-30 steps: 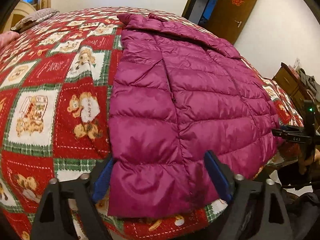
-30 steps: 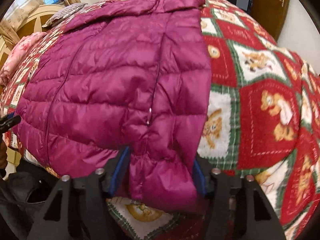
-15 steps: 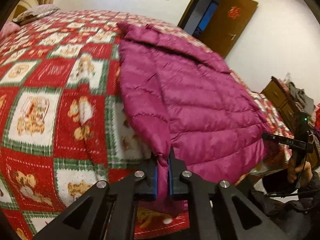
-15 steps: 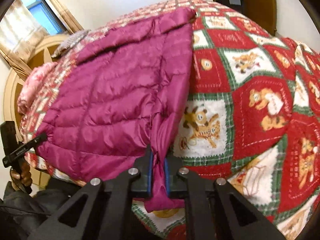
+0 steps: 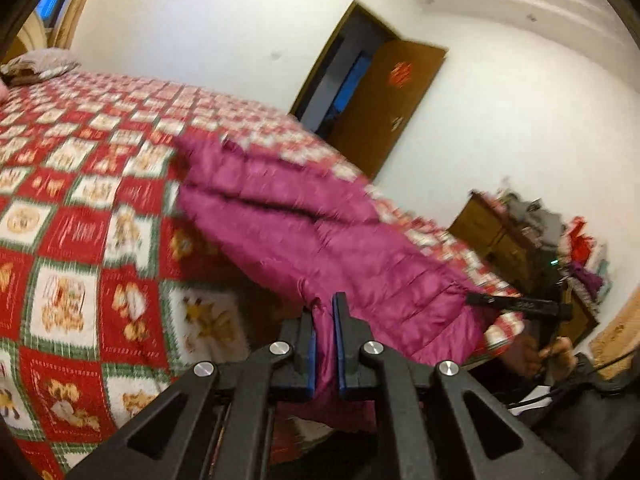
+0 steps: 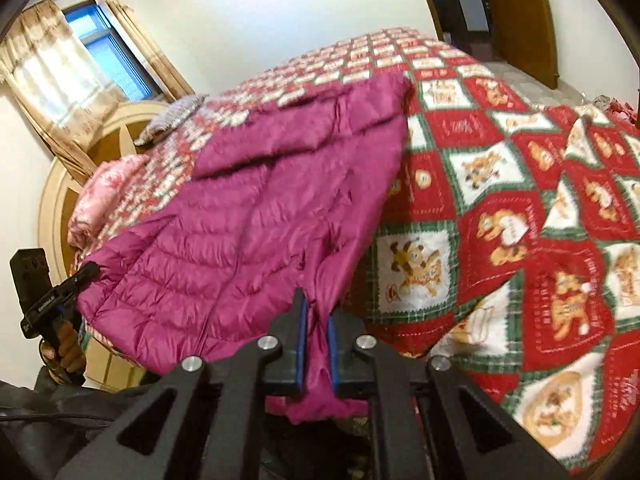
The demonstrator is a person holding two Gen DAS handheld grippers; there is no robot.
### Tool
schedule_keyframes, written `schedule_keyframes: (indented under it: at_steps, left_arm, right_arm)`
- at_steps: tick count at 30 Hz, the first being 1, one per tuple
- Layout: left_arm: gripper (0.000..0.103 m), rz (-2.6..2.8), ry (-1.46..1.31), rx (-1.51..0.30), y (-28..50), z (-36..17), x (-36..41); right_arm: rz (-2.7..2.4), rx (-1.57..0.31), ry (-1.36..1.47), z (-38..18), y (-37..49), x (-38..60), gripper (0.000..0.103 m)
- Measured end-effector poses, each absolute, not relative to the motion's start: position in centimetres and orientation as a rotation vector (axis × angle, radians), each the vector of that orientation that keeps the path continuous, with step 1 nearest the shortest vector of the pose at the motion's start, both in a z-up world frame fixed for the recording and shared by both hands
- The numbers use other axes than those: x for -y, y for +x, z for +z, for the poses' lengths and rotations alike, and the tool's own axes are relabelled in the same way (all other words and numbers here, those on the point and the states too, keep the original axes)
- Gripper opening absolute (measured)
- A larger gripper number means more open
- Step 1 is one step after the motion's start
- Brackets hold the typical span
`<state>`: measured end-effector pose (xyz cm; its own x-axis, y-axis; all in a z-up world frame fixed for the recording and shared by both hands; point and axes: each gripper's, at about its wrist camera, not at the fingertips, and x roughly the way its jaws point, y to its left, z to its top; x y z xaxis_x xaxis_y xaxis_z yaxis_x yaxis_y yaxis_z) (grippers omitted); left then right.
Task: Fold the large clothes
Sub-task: 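Lift the hem with both grippers and fold it over toward the collar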
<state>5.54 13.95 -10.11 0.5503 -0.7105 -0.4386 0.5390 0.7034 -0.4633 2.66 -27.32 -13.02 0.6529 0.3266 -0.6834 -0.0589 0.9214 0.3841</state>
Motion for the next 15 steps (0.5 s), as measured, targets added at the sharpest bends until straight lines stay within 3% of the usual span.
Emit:
schedule_keyframes:
  at_steps: [9, 15]
  left_arm:
    - [0.006, -0.902, -0.275, -0.487, 3.1, -3.5, -15.2]
    - [0.006, -0.853, -0.369, -0.460, 9.0, -1.3, -15.8]
  right_arm:
    - [0.232, -0.684, 0.424, -6.8, -0.6, 28.9, 0.011]
    - [0.273, -0.613, 0.525, -4.8, 4.0, 30.7, 0.011]
